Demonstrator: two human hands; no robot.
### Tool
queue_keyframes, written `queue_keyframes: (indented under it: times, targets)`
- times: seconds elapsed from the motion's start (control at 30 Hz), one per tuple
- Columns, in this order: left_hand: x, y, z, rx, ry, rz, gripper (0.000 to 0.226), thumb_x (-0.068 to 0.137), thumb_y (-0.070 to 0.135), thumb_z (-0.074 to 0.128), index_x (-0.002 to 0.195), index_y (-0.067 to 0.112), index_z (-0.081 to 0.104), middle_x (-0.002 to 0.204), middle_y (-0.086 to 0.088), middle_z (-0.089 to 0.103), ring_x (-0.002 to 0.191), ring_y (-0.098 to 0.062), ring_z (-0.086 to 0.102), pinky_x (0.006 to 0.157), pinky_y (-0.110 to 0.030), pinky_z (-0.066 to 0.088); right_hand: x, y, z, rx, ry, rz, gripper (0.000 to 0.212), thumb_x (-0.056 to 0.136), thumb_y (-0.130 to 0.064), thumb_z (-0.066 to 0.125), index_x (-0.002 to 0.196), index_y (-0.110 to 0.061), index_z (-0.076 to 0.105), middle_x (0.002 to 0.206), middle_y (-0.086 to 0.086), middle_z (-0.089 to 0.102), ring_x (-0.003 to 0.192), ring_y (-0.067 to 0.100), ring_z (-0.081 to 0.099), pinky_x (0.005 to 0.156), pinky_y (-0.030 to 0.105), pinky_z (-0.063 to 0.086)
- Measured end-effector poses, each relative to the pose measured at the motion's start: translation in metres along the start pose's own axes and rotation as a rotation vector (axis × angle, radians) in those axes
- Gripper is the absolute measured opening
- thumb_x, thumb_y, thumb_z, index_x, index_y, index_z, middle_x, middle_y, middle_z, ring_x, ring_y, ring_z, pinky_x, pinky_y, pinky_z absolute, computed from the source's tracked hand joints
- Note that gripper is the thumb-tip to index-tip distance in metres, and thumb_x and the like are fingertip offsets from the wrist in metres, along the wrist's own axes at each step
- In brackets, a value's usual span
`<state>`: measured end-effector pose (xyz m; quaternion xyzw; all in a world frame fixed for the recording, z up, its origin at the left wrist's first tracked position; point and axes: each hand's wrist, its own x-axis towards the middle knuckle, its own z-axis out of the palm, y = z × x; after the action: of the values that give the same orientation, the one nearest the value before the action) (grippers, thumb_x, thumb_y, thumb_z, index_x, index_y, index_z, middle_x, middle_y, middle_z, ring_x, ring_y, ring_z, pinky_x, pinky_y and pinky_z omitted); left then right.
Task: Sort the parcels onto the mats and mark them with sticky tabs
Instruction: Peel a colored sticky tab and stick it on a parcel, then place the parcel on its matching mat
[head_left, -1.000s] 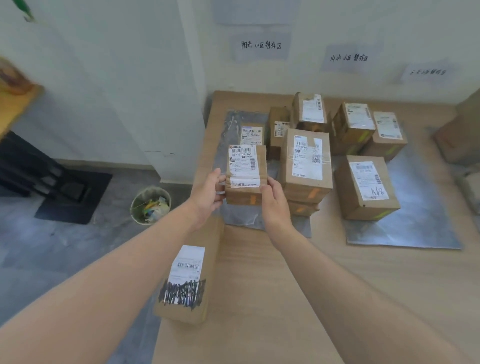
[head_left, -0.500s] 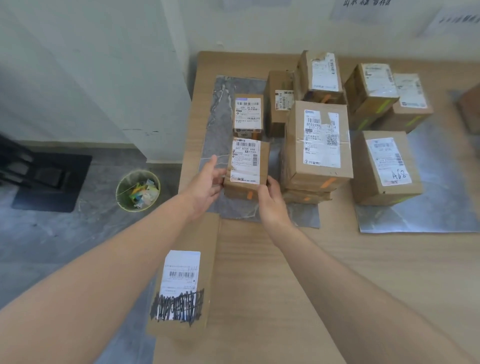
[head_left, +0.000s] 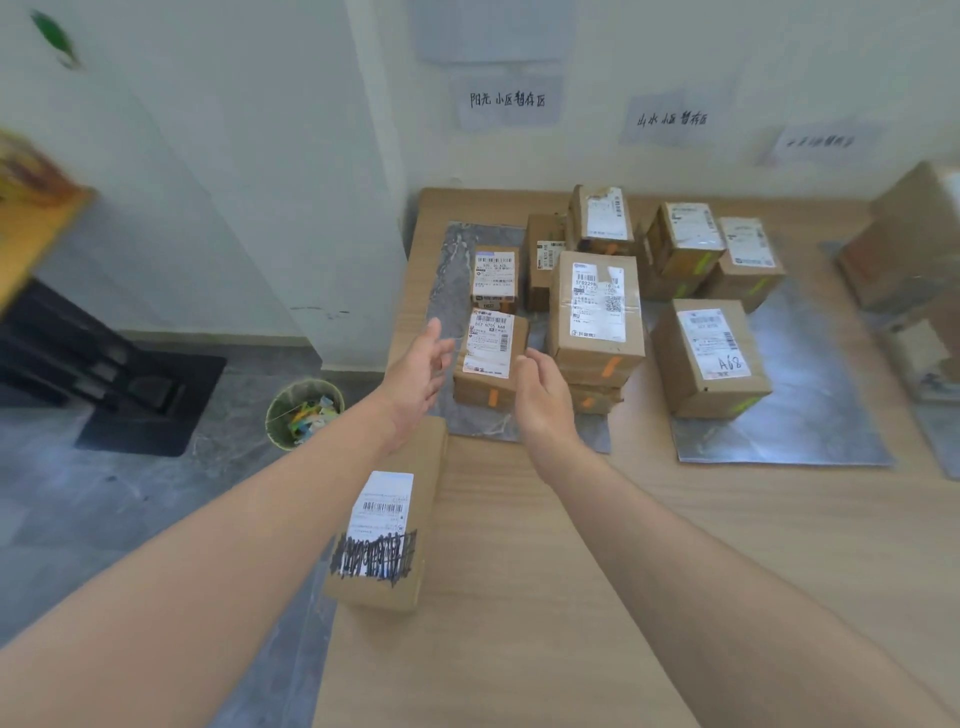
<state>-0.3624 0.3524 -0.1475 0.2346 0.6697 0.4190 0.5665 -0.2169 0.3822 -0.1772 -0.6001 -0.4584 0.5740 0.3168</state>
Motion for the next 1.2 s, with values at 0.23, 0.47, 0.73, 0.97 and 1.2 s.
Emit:
queue_keyframes:
  times: [0.23, 0.47, 0.73, 0.97, 1.2]
  targets:
    - [-0.095, 0.028, 0.036, 0.029, -0.019, 0.183, 0.062, 0.104, 0.057, 0.025, 0.149, 0.018, 0.043, 0.144, -0.002, 0.048, 0.137, -0.016, 0.041, 0.106, -0.026, 0.028, -0.070, -0.048, -0.033, 0.104, -0.006, -0.157, 0.059, 0.083, -0.057, 0.043, 0.133, -0.031, 0.058, 0.124, -0.008, 0.066, 0.121, 0.019, 0.061, 0.107, 0.049, 0.049]
    - [-0.185, 0.040, 0.060, -0.046, 0.003, 0.310, 0.062, 0.105, 0.054, 0.025, 0.154, 0.017, 0.035, 0.113, 0.013, 0.053, 0.146, -0.017, 0.034, 0.108, -0.027, 0.025, -0.151, -0.082, -0.080, 0.178, 0.022, -0.329, 0.021, 0.100, -0.033, 0.045, 0.110, -0.036, 0.063, 0.102, -0.013, 0.068, 0.096, 0.009, 0.064, 0.098, 0.048, 0.054]
    - [-0.285, 0.036, 0.053, -0.009, -0.021, 0.431, 0.062, 0.102, 0.061, 0.027, 0.150, 0.024, 0.039, 0.156, -0.002, 0.040, 0.146, -0.020, 0.034, 0.122, -0.037, 0.019, -0.251, -0.103, -0.104, 0.168, 0.031, -0.468, 0.030, 0.101, -0.035, 0.044, 0.125, -0.028, 0.061, 0.115, -0.011, 0.065, 0.114, 0.017, 0.062, 0.104, 0.051, 0.051]
    - [-0.348, 0.007, 0.038, 0.002, -0.041, 0.464, 0.060, 0.102, 0.059, 0.029, 0.148, 0.022, 0.041, 0.152, -0.006, 0.043, 0.139, -0.020, 0.040, 0.119, -0.037, 0.023, -0.323, -0.073, -0.103, 0.120, 0.071, -0.470, 0.027, 0.103, -0.034, 0.044, 0.122, -0.029, 0.063, 0.112, -0.008, 0.068, 0.108, 0.018, 0.065, 0.102, 0.044, 0.051]
    - [-0.372, -0.018, 0.028, -0.004, 0.009, 0.471, 0.063, 0.104, 0.058, 0.023, 0.153, 0.020, 0.035, 0.160, -0.011, 0.033, 0.149, -0.028, 0.028, 0.123, -0.042, 0.018, -0.337, -0.054, -0.113, 0.101, 0.009, -0.457, 0.028, 0.105, -0.033, 0.041, 0.118, -0.027, 0.064, 0.099, 0.000, 0.068, 0.093, 0.022, 0.062, 0.088, 0.040, 0.053]
